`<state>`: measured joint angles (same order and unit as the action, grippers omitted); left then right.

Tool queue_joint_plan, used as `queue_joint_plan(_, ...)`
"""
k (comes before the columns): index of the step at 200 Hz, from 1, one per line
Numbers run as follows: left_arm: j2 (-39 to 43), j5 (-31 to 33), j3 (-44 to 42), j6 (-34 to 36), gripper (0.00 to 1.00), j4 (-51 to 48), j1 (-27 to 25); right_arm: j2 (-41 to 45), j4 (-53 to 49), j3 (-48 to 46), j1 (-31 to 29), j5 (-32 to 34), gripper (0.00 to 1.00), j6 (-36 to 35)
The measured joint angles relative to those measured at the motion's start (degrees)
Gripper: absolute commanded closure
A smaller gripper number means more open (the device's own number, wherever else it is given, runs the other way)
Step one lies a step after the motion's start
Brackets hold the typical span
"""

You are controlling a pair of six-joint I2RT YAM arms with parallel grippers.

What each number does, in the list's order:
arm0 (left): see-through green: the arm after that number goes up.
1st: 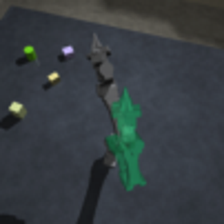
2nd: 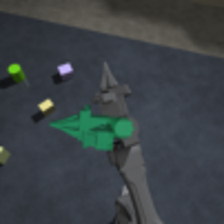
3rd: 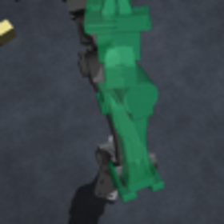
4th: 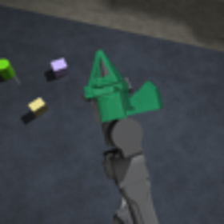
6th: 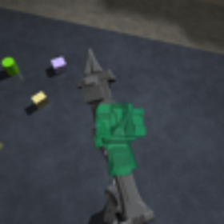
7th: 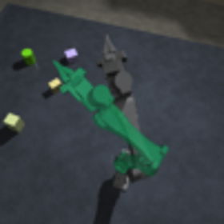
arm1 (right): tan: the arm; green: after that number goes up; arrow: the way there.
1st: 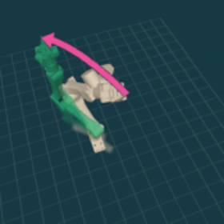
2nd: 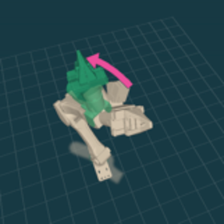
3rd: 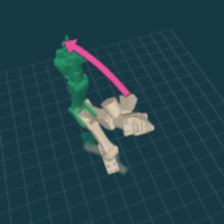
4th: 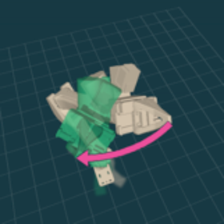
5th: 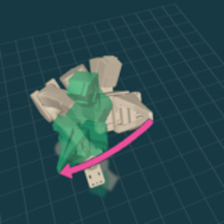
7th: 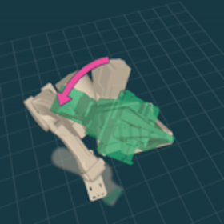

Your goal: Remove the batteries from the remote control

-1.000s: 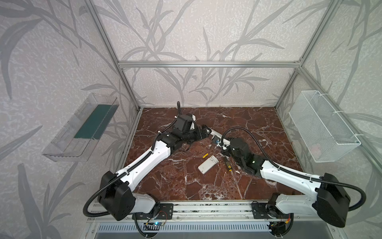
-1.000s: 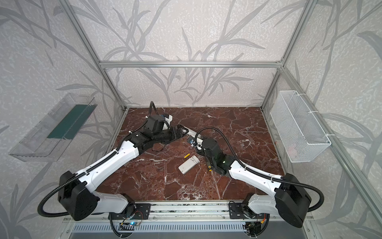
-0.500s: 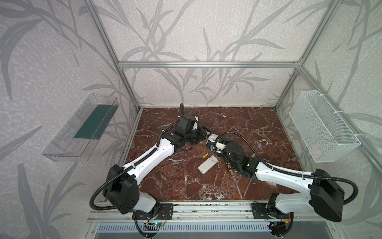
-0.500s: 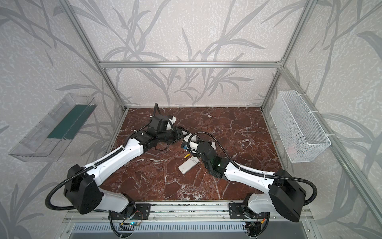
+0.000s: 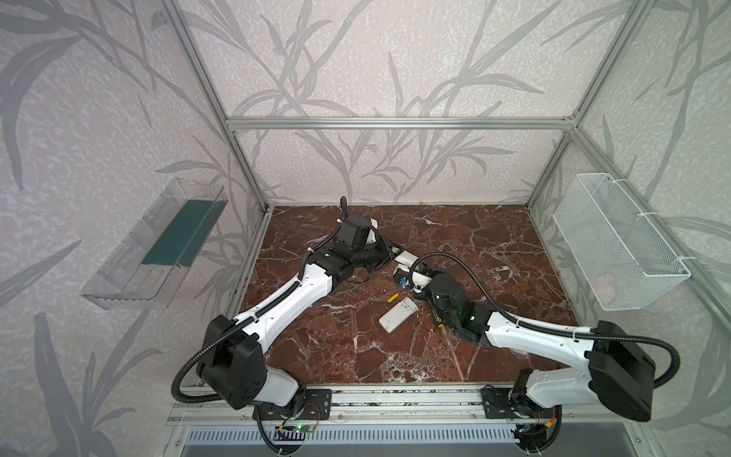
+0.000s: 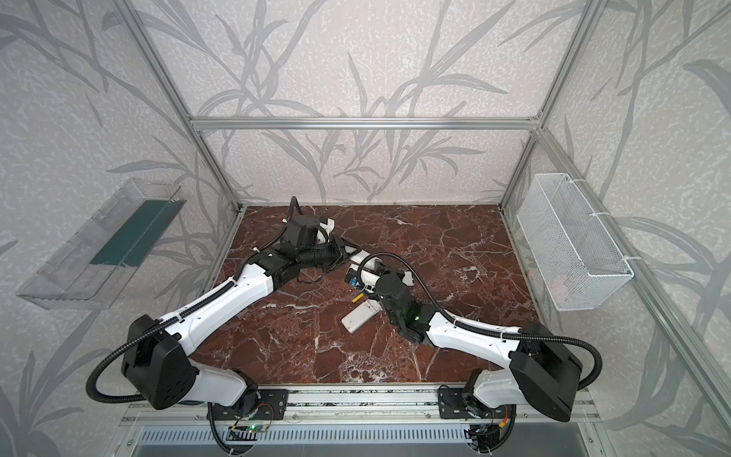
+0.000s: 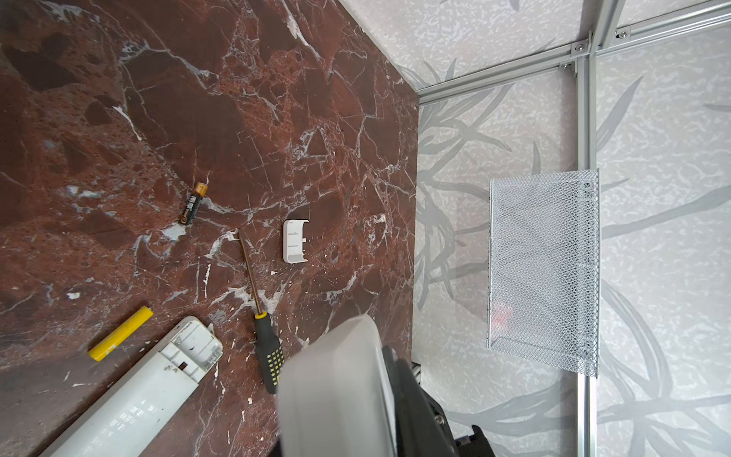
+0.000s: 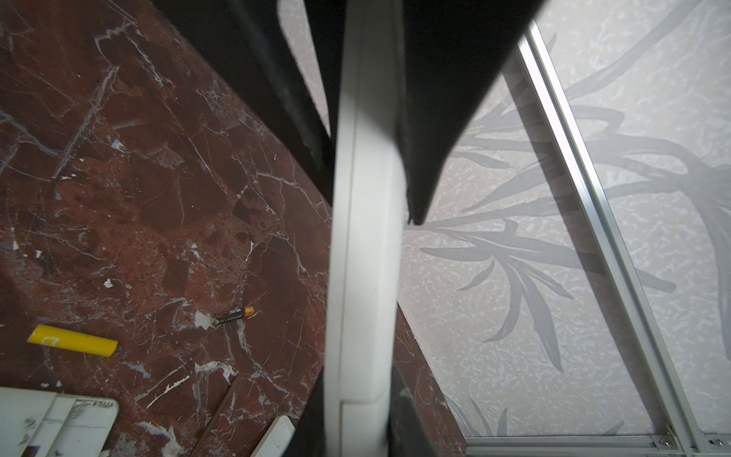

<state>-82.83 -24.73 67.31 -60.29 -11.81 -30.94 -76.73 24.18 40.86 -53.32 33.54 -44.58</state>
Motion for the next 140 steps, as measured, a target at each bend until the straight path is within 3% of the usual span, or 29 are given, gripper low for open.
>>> queue_joint_plan(62,0.48,-1.11,-6.38,0.63,1.0,6.75,0.48,-0.37,-5.33,0.11,-0.04,-2.99,0.72,5.64)
queue_joint_plan(110,0.81,-0.15,-14.12,5.88,1.0,16.13,3.13,2.54,-11.63,0.11,0.55,-9.81,0.51,13.31)
queue_joint_plan(140,0.79,1.27,-18.78,9.51,1.0,19.32,5.66,8.63,-17.64,1.53,6.25,-17.94,0.45,22.77)
